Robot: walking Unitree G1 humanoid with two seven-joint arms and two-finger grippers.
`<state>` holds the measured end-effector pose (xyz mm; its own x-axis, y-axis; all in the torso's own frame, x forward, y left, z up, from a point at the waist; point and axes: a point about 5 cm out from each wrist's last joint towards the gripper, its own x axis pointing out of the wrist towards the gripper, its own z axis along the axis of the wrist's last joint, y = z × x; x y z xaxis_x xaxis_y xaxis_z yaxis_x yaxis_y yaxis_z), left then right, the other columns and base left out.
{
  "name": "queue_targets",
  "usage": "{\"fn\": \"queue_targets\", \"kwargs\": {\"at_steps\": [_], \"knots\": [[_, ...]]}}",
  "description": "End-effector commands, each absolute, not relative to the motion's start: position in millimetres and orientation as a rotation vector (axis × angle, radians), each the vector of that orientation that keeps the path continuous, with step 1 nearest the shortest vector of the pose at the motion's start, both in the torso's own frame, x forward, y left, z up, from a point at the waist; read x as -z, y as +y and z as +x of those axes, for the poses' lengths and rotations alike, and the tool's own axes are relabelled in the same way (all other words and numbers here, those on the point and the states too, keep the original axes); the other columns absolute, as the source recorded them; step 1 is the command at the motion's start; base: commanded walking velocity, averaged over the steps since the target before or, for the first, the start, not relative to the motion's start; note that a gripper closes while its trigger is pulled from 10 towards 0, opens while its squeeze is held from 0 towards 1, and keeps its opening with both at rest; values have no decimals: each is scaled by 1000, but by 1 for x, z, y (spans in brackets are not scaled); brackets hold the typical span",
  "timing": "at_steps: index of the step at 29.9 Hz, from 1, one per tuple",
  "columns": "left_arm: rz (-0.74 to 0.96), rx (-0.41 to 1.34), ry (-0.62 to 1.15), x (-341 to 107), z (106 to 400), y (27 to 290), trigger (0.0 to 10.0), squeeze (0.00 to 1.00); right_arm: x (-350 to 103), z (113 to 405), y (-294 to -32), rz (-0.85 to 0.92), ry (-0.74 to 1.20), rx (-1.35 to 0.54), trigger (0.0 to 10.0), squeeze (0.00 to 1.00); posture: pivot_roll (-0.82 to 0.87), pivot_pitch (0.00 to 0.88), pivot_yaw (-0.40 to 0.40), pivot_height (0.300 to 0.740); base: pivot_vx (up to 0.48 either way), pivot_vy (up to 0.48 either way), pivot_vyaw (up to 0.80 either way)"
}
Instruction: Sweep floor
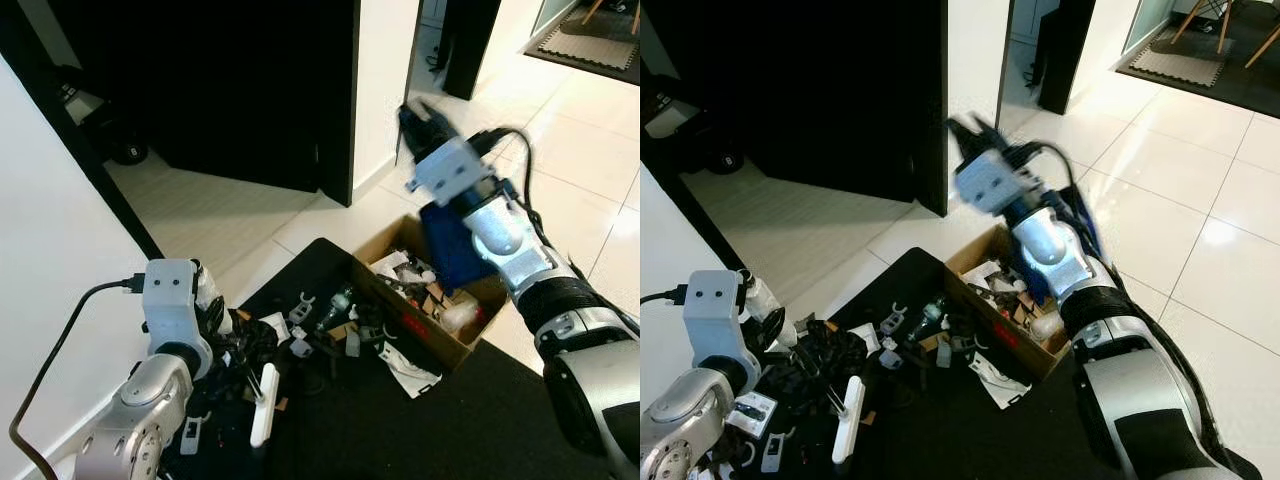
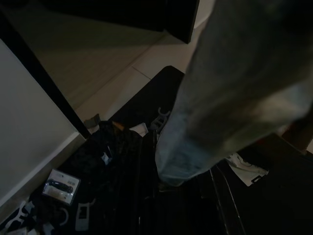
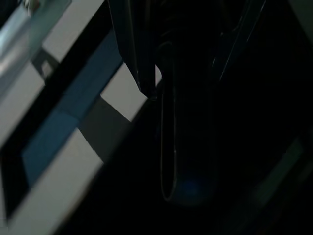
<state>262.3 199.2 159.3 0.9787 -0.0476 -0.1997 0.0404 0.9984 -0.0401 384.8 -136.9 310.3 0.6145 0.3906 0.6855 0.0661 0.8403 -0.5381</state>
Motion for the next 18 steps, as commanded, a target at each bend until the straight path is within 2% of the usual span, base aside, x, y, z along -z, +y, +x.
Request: {"fn": "queue_targets", "kwargs": {"at_steps": [1, 5, 11, 14, 18], "knots": [[-28, 41, 181, -161, 259, 197, 10000, 0, -329, 380, -143, -503, -966, -172, 10000, 0, 191, 214, 48, 740, 0, 0, 0], [-23, 49, 186, -159, 262, 196, 10000, 0, -343, 375, -156, -418, -1002, -125, 10000, 0, 167, 209, 54, 740, 0, 0, 0], [-7, 47, 181, -160, 265, 198, 10000, 0, -339, 376, -160, -358, -969, -114, 10000, 0, 155, 204, 52, 740, 0, 0, 0], [8, 4, 170, -162, 269, 210, 10000, 0, -293, 381, -164, -162, -768, -105, 10000, 0, 148, 197, 44, 740, 0, 0, 0], [15, -17, 174, -159, 269, 216, 10000, 0, -263, 380, -161, -86, -663, -123, 10000, 0, 144, 188, 40, 740, 0, 0, 0]]}}
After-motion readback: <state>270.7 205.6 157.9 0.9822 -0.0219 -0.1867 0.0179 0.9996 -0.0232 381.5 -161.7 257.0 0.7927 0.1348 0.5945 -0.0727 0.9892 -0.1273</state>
